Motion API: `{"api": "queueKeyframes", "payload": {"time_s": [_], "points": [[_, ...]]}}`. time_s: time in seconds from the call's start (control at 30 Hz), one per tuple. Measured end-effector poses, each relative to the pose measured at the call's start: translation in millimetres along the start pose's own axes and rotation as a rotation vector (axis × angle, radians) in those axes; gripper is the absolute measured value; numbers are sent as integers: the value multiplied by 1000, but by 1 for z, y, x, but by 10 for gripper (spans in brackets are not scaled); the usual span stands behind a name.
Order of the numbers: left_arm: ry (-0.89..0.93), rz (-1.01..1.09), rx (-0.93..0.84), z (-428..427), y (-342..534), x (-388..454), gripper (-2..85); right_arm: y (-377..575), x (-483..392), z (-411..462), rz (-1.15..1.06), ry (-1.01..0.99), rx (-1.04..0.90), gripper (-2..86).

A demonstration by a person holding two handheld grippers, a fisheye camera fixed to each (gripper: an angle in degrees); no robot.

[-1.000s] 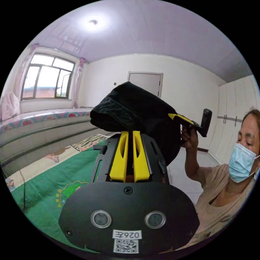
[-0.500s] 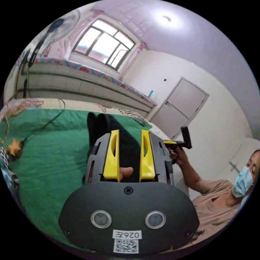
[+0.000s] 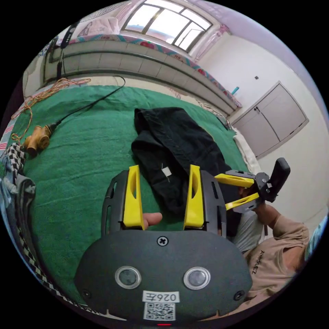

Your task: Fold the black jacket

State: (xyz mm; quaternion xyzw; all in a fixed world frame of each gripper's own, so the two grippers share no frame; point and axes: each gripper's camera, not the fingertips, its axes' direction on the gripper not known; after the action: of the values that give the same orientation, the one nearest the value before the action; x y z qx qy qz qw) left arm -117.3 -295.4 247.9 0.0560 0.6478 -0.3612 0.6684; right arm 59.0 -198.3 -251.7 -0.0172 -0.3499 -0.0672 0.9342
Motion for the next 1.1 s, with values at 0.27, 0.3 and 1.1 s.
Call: {"api": "queueKeyframes", "payload": {"time_s": [0.27,0.3,1.1], "points": [[-85,-57,-64,-24,-38,14,83,-8,41,40,176,-153,-4,111],[-57,-63,-58,-29,-40,13,83,-8,47,44,191,-181,-2,106],[167,-1,52,-186,-90,42,54,84,251,-124,588,-81,472,-12]]}}
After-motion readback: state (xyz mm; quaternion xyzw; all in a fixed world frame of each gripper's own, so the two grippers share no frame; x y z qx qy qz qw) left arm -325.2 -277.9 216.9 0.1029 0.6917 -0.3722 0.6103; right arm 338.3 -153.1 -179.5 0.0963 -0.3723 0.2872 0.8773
